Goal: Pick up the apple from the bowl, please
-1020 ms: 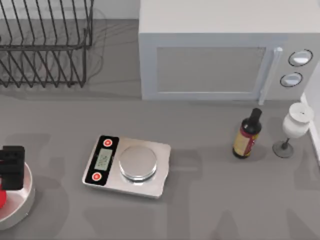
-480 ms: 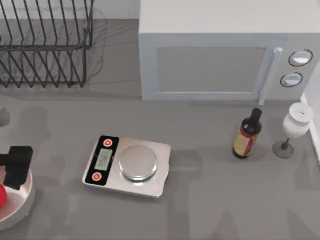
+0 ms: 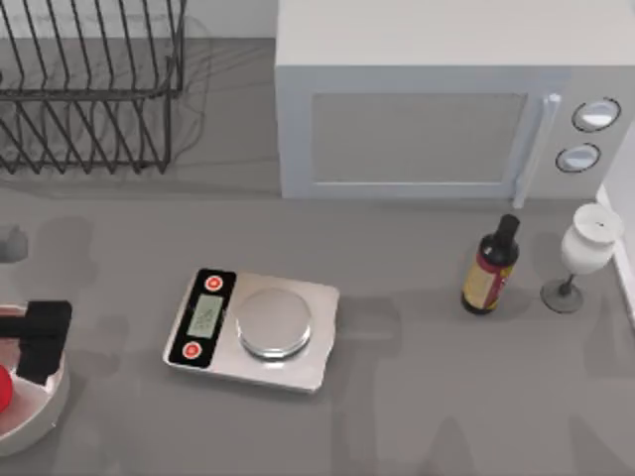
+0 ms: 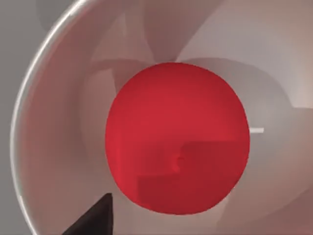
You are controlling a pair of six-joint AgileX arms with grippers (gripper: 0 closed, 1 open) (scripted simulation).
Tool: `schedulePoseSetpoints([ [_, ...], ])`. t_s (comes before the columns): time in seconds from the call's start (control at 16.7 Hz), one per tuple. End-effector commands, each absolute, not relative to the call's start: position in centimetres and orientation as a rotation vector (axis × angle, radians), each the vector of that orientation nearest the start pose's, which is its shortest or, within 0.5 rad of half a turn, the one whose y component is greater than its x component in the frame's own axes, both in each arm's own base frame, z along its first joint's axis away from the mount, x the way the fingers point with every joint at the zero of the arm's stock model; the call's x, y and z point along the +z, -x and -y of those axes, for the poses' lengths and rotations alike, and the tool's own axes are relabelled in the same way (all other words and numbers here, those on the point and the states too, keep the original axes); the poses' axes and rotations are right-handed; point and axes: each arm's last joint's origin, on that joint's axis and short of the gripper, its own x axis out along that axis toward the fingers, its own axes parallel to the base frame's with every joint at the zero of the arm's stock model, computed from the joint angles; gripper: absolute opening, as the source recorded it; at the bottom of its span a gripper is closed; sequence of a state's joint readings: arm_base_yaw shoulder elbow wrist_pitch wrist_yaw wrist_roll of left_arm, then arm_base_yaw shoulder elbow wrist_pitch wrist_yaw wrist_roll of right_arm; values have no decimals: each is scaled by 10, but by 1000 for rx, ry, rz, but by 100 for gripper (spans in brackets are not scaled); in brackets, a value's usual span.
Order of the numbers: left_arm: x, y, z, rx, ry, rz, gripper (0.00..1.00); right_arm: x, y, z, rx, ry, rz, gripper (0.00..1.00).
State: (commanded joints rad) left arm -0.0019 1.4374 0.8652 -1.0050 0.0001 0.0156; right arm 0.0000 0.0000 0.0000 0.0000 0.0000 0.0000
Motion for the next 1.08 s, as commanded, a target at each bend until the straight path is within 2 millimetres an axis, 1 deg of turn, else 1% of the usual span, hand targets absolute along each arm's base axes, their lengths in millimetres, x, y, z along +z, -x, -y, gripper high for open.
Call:
schedulePoseSetpoints([
  [0.18, 151, -232, 0, -15, -15, -1556, 100, 160, -106, 1, 0, 0, 0, 100],
  [0.36, 125, -230, 0, -15, -16, -1559, 100, 160, -106, 1, 0, 0, 0, 100],
  [0.48, 117, -228, 0, -16, -16, -1571, 100, 160, -106, 1, 0, 0, 0, 100],
  [0.66, 117, -228, 0, -16, -16, -1571, 100, 160, -106, 1, 0, 0, 0, 100],
  [1.08, 117, -228, 0, -16, -16, -1571, 47, 160, -106, 1, 0, 0, 0, 100],
])
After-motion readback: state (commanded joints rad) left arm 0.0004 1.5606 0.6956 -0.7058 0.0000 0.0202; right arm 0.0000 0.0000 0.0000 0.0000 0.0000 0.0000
